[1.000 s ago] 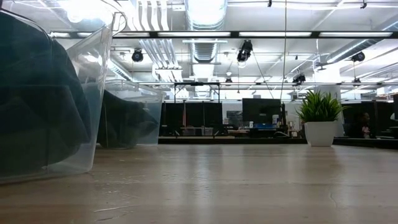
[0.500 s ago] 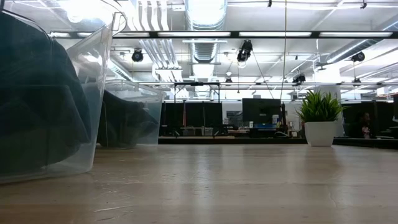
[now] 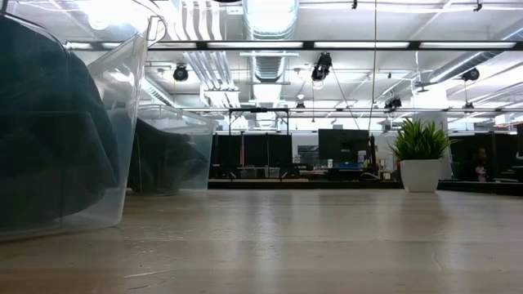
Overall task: Pick & Place hat
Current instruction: Put the dark blue cap into the bottom transparent bin
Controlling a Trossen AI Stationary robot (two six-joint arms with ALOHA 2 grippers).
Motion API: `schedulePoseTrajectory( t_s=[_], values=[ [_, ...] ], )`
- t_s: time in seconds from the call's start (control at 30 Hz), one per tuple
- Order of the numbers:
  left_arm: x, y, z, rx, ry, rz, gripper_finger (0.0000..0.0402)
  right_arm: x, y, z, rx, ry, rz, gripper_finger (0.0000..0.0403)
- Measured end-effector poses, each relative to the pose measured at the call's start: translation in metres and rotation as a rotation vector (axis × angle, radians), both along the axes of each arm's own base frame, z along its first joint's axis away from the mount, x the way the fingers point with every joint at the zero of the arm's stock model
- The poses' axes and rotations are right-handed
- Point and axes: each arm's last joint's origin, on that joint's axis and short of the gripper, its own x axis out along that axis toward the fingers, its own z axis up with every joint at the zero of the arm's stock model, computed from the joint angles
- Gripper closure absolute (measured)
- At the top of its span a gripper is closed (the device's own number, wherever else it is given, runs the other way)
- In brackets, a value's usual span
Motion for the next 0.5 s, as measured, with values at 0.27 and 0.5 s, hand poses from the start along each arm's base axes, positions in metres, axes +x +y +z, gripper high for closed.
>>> schedulePoseTrajectory(
  t_s=[0.27,0.5],
  values=[
    [-0.0024,0.0008,0.0037,-0.004,0.003,-0.019,0.0396,0.0004,0.0005,-0.0003,0.009,0.000,0.014,0.0390],
    [-0.0035,0.0013,0.0043,-0.004,0.003,-0.018,0.0397,0.0011,0.0015,-0.0004,0.004,0.015,0.060,0.0377]
  ],
)
